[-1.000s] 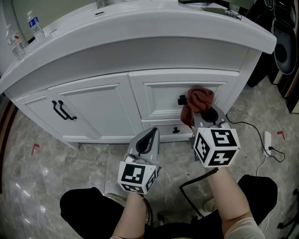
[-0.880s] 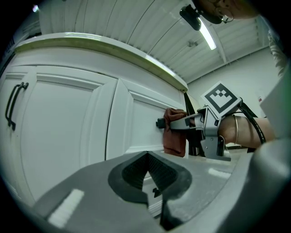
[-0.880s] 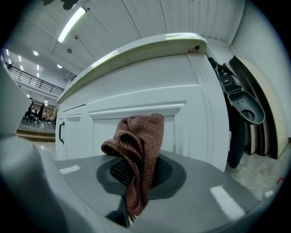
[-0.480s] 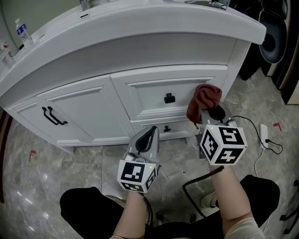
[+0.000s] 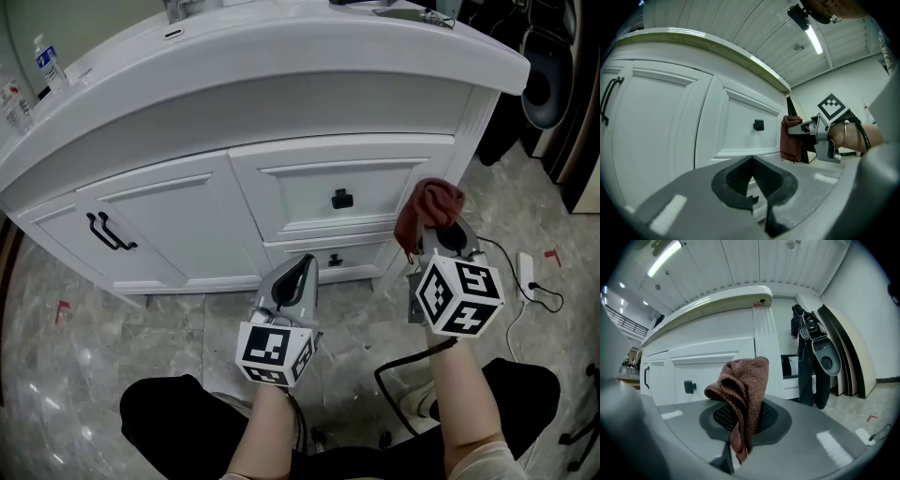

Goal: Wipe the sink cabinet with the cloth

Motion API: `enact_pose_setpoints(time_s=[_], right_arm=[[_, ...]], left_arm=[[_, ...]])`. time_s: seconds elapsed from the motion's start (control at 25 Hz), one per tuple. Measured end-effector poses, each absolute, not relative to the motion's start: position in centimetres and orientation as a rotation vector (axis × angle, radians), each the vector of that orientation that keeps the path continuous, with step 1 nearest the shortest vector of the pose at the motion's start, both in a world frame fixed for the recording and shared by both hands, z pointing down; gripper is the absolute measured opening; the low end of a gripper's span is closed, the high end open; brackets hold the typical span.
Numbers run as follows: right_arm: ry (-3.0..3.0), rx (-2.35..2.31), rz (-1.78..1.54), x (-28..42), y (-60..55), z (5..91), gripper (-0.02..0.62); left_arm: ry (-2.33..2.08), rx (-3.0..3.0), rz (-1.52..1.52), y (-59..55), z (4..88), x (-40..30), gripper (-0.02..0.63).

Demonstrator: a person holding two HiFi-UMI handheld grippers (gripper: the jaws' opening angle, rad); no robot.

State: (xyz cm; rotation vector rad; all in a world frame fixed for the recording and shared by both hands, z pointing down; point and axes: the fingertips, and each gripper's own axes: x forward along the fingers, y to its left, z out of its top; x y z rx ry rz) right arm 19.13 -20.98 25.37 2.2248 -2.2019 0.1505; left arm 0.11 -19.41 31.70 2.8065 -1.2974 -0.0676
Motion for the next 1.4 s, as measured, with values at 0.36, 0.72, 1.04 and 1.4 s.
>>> enact_pose_setpoints(time_s=[0.36,0.72,1.04,1.4], right_arm=[[-2.406,1.891,0.289,6.4,-21.6,31.8,0.077],[-2.570,1.628,0.240,-4.1,-24.3,31.6,0.077],[-2.566,1.618,0.246,-3.3,-24.9,32.2,0.078],[-2.508,1.709,0.268,1.4,-24.8,31.8,0.078]], left_arm=[[-1.434,2.719,-0.057,-20.1,32.7,-5.3,0.000],[-1.551,2.629,-0.072,-20.7,33.5,-10.5,0.000],[-1.538,2.627,-0.086,-21.1,33.7,-10.0,0.000],[-1.460,2.669,-0.079,-21.2,33.8,-6.8,0.000]])
